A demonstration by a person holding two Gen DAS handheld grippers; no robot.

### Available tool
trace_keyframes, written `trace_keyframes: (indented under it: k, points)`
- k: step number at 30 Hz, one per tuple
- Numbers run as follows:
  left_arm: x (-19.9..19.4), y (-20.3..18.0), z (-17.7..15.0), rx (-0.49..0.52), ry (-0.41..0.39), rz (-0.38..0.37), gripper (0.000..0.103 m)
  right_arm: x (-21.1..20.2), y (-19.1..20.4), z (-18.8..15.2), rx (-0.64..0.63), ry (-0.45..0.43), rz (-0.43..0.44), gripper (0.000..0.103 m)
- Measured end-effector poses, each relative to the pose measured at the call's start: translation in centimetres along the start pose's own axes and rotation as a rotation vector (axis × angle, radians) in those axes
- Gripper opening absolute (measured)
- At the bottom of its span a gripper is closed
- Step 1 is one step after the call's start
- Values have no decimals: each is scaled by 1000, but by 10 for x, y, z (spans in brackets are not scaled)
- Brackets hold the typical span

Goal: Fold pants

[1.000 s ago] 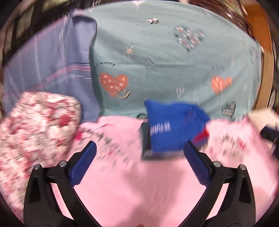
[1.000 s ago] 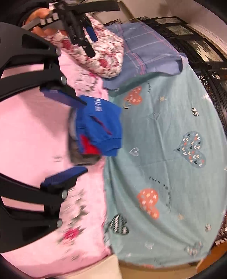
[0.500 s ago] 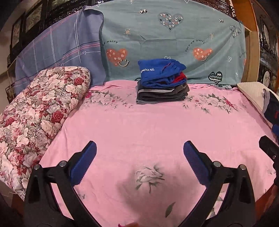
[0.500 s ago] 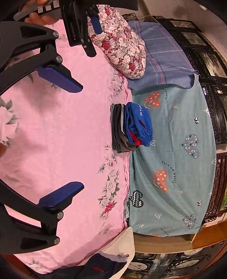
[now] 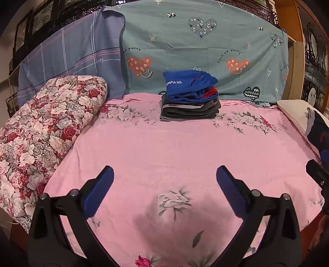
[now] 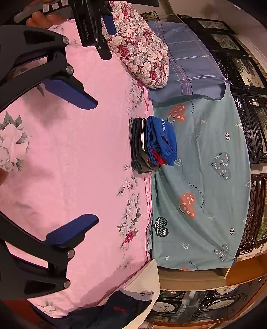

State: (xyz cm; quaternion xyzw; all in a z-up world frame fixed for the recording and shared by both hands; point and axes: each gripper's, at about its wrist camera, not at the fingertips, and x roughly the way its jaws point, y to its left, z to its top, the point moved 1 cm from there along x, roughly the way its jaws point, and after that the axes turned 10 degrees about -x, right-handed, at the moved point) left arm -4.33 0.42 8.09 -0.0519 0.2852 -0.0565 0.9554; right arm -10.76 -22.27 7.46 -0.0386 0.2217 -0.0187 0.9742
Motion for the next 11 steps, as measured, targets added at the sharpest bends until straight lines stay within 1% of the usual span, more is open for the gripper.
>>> trace_keyframes:
  k: [2,5,8,11]
  points:
    - [3,-2,-1,4,14,-7,101,1,0,-1,0,3,0,102]
    - [10,2,-1,-25,55,-29,101,2,0,-1,-1,6,3,102]
    - [13,8,0,-56,59,-10,101,1,0,-1,-4,1,1,102]
    - [14,9,1,-57,63,-2,101,2,0,-1,-3,1,3,102]
